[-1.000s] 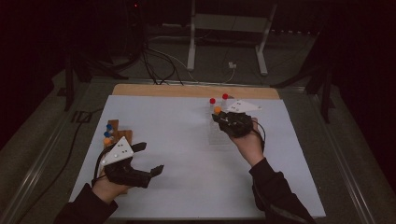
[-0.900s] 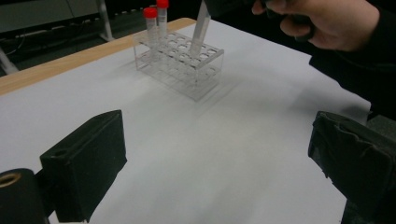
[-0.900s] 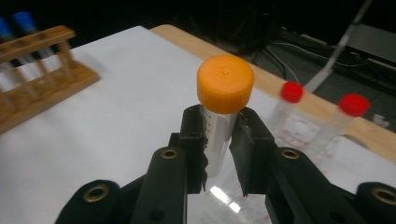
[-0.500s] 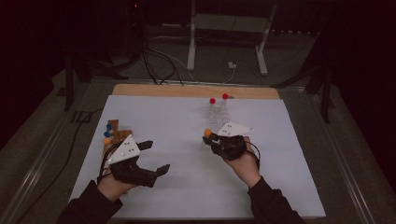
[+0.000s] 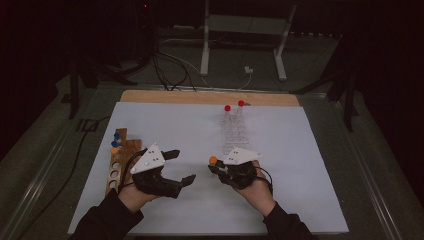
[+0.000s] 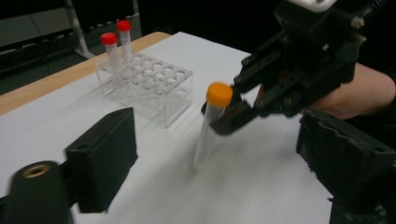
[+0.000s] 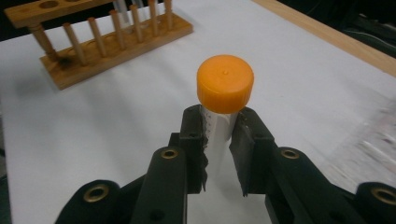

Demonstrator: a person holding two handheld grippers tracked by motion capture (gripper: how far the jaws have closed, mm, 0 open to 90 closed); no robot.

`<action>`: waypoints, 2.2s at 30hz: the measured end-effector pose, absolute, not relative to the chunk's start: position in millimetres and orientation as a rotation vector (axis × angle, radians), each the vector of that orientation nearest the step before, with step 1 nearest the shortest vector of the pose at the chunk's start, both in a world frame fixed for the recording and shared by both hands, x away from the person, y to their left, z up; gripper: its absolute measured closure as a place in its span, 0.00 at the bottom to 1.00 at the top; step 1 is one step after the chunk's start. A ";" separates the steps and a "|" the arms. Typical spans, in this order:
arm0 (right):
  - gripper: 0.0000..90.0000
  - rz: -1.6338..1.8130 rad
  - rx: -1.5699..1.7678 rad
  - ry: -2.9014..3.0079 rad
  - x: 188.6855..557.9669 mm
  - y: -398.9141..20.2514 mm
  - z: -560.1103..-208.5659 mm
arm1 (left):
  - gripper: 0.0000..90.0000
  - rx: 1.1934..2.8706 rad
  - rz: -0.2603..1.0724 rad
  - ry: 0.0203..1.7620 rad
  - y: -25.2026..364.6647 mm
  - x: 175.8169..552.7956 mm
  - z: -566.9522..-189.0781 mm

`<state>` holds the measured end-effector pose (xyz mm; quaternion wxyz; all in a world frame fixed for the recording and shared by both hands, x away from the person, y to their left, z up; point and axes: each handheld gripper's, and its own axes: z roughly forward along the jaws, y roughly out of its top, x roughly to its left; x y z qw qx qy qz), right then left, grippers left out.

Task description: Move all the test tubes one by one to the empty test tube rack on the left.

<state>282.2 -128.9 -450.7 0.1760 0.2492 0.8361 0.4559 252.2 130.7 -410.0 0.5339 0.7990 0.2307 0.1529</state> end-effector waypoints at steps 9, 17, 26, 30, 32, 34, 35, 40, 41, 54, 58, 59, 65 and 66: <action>0.83 1.299 0.663 2.402 276.7 -119.5 -450.8 | 0.30 1.911 0.353 0.514 113.6 263.3 -411.0; 0.83 1.303 0.658 2.412 274.5 -117.2 -448.1 | 0.44 1.954 0.360 0.483 96.8 272.4 -418.0; 0.83 1.312 0.657 2.409 273.0 -118.1 -446.0 | 0.68 2.007 0.353 0.436 88.9 279.7 -425.8; 0.83 1.313 0.659 2.408 273.6 -118.4 -446.2 | 0.75 2.007 0.349 0.431 86.0 279.8 -425.8; 0.83 1.312 0.664 2.407 273.8 -118.5 -446.1 | 0.78 2.012 0.358 0.424 85.1 279.4 -425.5; 0.83 1.315 0.665 2.406 273.8 -118.9 -446.0 | 0.79 2.015 0.367 0.423 85.0 278.8 -424.8; 0.83 1.317 0.664 2.405 273.6 -119.0 -445.9 | 0.79 2.010 0.373 0.424 85.1 278.3 -424.4; 0.70 1.350 0.670 2.395 274.8 -120.4 -444.5 | 0.80 2.008 0.389 0.437 87.7 277.6 -421.0; 0.67 1.362 0.676 2.398 275.3 -121.5 -444.0 | 0.80 2.004 0.391 0.446 88.9 277.7 -419.9; 0.19 1.412 0.774 2.278 280.3 -141.1 -434.6 | 0.80 1.980 0.473 0.504 123.2 271.5 -399.3; 0.11 1.416 0.797 2.258 282.0 -143.8 -434.2 | 0.80 1.973 0.507 0.531 140.1 269.0 -393.2; 0.08 1.417 0.800 2.260 282.3 -144.2 -434.1 | 0.80 1.972 0.518 0.537 145.0 268.1 -391.5; 0.02 1.454 0.820 2.261 284.5 -148.5 -433.7 | 0.80 1.928 0.597 0.608 178.6 261.5 -381.8; 0.02 1.469 0.822 2.257 284.9 -149.9 -433.5 | 0.80 1.920 0.607 0.620 184.9 260.4 -380.2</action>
